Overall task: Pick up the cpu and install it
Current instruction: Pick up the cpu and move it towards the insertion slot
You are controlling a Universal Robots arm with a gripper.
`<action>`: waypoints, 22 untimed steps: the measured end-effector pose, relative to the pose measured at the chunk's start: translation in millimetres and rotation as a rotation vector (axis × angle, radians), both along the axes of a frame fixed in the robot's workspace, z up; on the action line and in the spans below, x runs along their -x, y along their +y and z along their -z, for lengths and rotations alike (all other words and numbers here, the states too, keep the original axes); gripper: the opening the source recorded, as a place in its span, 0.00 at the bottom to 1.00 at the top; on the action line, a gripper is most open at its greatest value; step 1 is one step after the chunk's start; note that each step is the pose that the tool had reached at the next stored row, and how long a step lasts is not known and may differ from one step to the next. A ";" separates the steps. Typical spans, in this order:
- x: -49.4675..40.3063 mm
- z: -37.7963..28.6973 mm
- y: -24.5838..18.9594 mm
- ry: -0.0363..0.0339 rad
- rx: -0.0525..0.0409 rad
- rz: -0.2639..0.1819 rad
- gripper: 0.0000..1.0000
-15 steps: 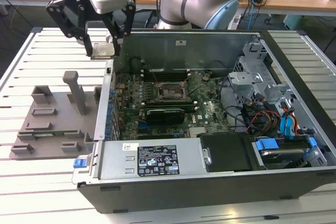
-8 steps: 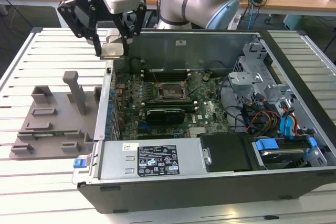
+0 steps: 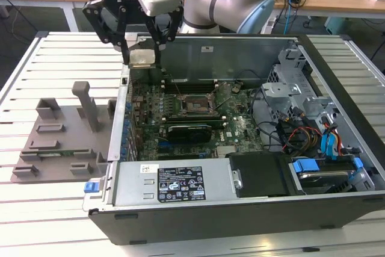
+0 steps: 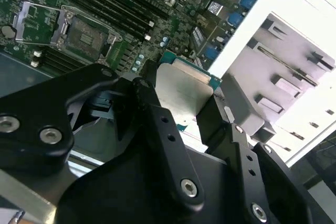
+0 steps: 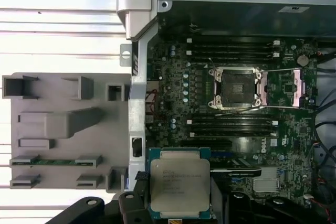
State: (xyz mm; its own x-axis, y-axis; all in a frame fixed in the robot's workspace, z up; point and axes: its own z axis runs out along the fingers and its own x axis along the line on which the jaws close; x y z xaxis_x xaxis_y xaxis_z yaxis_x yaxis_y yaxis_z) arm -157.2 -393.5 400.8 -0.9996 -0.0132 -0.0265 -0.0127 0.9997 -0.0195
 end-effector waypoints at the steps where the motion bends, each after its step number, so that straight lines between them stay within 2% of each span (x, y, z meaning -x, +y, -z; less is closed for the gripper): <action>1: -3.7 0.0 0.0 0.0000 0.0000 0.000 0.55; 10: -27.3 0.1 0.0 0.0000 0.0000 0.000 0.55; 19: -45.4 0.1 0.0 0.0001 0.0000 0.000 0.55; 22: -55.6 0.1 0.0 0.0001 0.0000 0.000 0.55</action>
State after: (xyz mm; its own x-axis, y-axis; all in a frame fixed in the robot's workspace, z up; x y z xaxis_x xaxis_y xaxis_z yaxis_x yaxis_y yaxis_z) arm -101.6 -393.4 400.7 -0.9996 -0.0131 -0.0264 -0.0126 0.9997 -0.0195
